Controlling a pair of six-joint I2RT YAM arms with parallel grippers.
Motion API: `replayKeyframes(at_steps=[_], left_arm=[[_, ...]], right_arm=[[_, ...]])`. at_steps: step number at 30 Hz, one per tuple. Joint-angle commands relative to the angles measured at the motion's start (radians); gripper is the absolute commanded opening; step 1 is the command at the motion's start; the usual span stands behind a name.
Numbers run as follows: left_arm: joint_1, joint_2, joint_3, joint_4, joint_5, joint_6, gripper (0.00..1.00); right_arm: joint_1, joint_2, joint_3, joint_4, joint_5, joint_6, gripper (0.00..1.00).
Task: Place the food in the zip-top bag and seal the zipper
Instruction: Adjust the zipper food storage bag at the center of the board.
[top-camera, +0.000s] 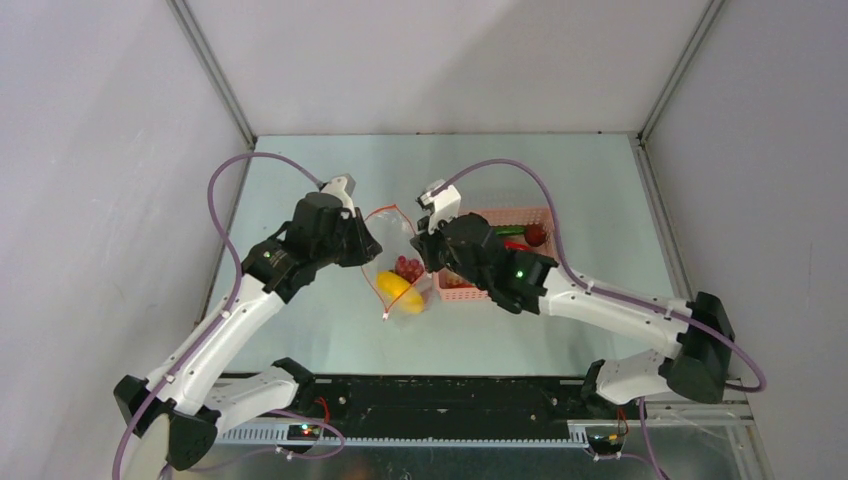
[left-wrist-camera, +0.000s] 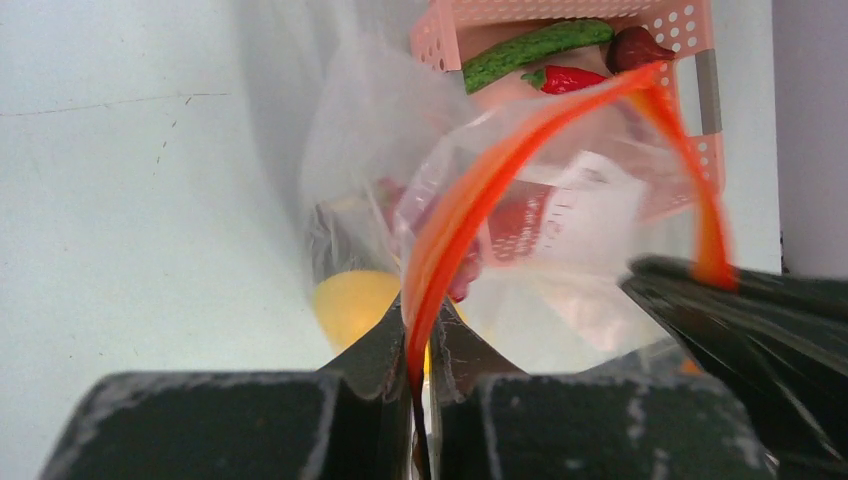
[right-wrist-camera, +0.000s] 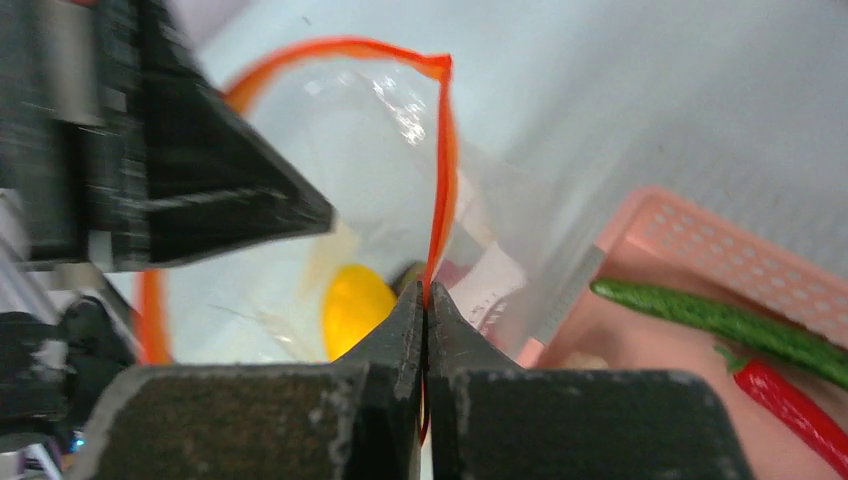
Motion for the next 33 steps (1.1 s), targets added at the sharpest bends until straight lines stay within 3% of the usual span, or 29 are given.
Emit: replayKeyframes(at_steps=[1, 10, 18, 24, 27, 30, 31, 33], left_arm=[[0.002, -0.027, 0.013, 0.032, 0.009, 0.018, 0.12], [0.002, -0.036, 0.017, 0.027, -0.001, 0.02, 0.13], [0.002, -0.064, 0.033, -0.001, -0.092, 0.039, 0.34], [0.003, -0.061, 0.041, -0.013, -0.13, 0.055, 0.38], [0.002, -0.046, 0.045, -0.021, -0.13, 0.06, 0.32], [0.002, -0.041, 0.047, -0.021, -0.129, 0.062, 0.13], [0.001, -0.043, 0.047, -0.021, -0.13, 0.062, 0.04], [0.003, -0.048, 0.045, -0.021, -0.136, 0.063, 0.01]], right_arm=[[0.029, -0.083, 0.064, 0.176, 0.02, -0.062, 0.0], [0.028, -0.047, 0.071, 0.186, 0.075, -0.038, 0.0], [0.028, -0.003, 0.073, 0.135, 0.089, -0.011, 0.0], [0.027, 0.013, 0.072, 0.135, 0.031, -0.017, 0.0], [0.03, 0.02, 0.073, 0.139, -0.006, -0.023, 0.0], [0.03, 0.027, 0.072, 0.145, -0.045, -0.034, 0.02], [0.03, 0.028, 0.072, 0.145, -0.047, -0.038, 0.04], [0.03, 0.025, 0.072, 0.144, -0.046, -0.049, 0.14]])
